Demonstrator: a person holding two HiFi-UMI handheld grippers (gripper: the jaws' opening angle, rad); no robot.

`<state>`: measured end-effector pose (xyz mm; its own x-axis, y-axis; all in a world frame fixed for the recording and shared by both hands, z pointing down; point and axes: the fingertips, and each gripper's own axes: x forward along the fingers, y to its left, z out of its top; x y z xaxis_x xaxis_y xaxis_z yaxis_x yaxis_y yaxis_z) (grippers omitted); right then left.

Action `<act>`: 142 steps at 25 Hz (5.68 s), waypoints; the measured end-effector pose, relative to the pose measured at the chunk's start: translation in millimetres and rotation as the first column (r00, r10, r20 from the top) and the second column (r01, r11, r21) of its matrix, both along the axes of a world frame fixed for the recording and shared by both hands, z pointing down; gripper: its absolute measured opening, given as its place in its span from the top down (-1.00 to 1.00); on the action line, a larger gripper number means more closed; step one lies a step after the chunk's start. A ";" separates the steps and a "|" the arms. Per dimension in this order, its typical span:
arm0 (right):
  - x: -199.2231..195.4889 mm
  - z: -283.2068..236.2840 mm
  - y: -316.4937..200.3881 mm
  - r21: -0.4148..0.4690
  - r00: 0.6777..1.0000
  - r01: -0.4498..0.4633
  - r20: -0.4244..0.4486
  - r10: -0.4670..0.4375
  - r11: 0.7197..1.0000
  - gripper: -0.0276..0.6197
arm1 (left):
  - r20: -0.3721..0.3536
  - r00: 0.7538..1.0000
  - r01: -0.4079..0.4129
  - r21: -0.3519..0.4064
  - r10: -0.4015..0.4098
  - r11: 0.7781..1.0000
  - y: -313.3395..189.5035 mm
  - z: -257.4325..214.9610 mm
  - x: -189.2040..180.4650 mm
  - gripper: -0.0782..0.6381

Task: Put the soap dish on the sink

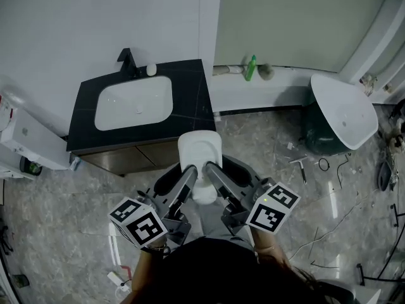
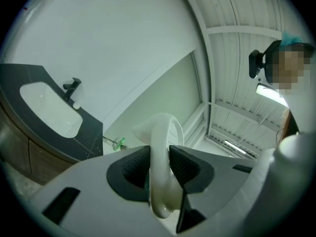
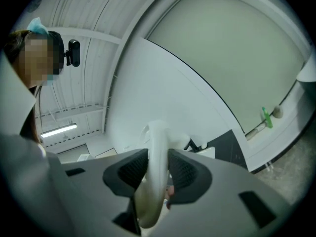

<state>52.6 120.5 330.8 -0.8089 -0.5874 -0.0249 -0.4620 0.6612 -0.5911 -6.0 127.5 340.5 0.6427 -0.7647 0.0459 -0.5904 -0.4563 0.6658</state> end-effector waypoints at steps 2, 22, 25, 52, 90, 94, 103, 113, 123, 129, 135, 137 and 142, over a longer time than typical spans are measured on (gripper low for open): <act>2.3 -5.5 -37.4 0.004 1.000 0.011 0.000 -0.011 1.000 0.50 | 0.003 1.000 0.007 0.006 -0.007 1.000 -36.9 -6.0 2.5 0.43; -43.6 -0.7 -256.6 -0.024 1.000 0.026 -0.004 -0.027 0.999 0.50 | 0.030 0.998 0.053 -0.010 -0.053 0.999 -253.8 -2.7 -44.4 0.43; -58.8 6.7 -280.3 -0.039 1.000 -0.004 -0.010 0.004 0.999 0.50 | 0.027 0.999 0.032 -0.025 -0.031 0.999 -278.8 4.7 -59.6 0.43; -84.9 101.9 -499.1 -0.160 0.999 0.001 -0.042 -0.008 0.987 0.50 | -0.005 1.000 0.026 -0.127 -0.027 0.992 -496.3 98.5 -87.4 0.43; -114.5 291.3 -598.7 -0.438 0.973 0.035 -0.190 -0.131 0.898 0.50 | 0.068 0.997 0.065 -0.426 -0.040 0.903 -590.8 285.4 -112.2 0.43; -113.1 293.6 -597.7 -0.441 0.968 0.017 -0.217 -0.125 0.897 0.50 | 0.050 0.999 0.023 -0.483 0.001 0.875 -589.6 291.4 -109.8 0.43; -112.0 296.2 -596.8 -0.438 0.958 -0.003 -0.260 -0.124 0.899 0.50 | 0.087 0.995 0.005 -0.513 0.046 0.858 -586.2 298.1 -107.5 0.43; -105.6 298.5 -592.3 -0.431 0.946 -0.031 -0.305 -0.113 0.902 0.41 | 0.099 0.995 0.047 -0.483 0.001 0.874 -583.8 286.3 -124.5 0.43; -76.5 251.3 -589.3 -0.339 0.940 -0.110 -0.342 -0.014 0.934 0.31 | 0.091 0.990 0.135 -0.357 -0.109 0.924 -555.9 217.8 -166.8 0.43; -60.2 165.2 -566.7 -0.180 0.940 -0.123 -0.338 0.056 0.976 0.31 | 0.061 0.984 0.175 -0.230 -0.165 0.957 -526.6 146.9 -187.6 0.43; -55.2 86.1 -516.4 -0.051 0.951 -0.082 -0.302 0.062 0.995 0.35 | -0.022 0.976 0.214 -0.078 -0.216 0.974 -478.8 66.4 -196.6 0.43; -56.5 65.9 -493.8 -0.020 0.956 -0.056 -0.290 0.047 0.998 0.37 | -0.038 0.980 0.194 -0.038 -0.196 0.980 -458.5 44.6 -189.9 0.43; -59.1 27.6 -444.7 0.061 0.959 -0.011 -0.280 0.028 0.998 0.45 | -0.086 0.988 0.130 0.037 -0.126 0.991 -412.0 11.9 -165.5 0.43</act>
<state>-6.5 -324.2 358.4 -0.7768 -0.6072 0.1673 -0.6169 0.6799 -0.3964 -171.5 -284.5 352.4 0.5398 -0.8409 -0.0380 -0.5893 -0.4097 0.6963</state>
